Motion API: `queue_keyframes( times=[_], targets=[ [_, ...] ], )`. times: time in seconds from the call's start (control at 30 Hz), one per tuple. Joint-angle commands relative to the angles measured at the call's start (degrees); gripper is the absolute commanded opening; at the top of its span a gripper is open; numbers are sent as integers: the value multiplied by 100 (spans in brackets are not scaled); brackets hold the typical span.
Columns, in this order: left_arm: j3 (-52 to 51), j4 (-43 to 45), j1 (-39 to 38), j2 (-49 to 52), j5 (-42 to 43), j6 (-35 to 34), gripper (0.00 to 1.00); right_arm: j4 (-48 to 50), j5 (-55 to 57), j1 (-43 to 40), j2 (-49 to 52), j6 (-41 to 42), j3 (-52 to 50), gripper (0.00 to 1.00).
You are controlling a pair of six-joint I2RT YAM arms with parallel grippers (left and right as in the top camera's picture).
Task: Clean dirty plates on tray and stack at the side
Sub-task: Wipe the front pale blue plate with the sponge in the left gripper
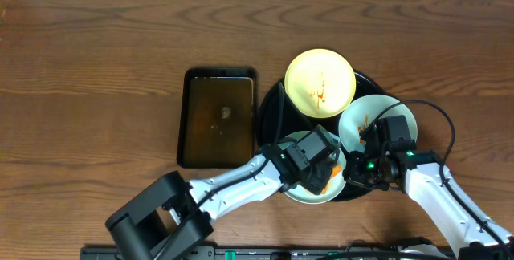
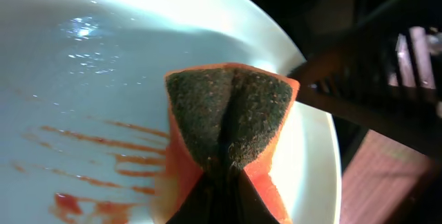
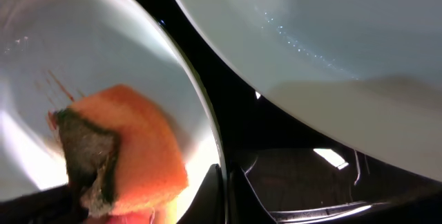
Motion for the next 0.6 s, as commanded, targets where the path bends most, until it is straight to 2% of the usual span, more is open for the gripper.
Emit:
queue_keyframes(
  times=[0.0, 0.37, 0.57],
  targets=[
    [63, -52, 192, 92, -734, -55, 8, -61, -31, 76, 22, 28, -22, 1],
    [70, -413, 1067, -37, -761, -55, 8, -116, -31, 76, 22, 26, -20, 1],
    [151, -883, 1298, -911, -492, -48, 8, -107, -2, 76, 22, 24, -22, 1]
  ],
)
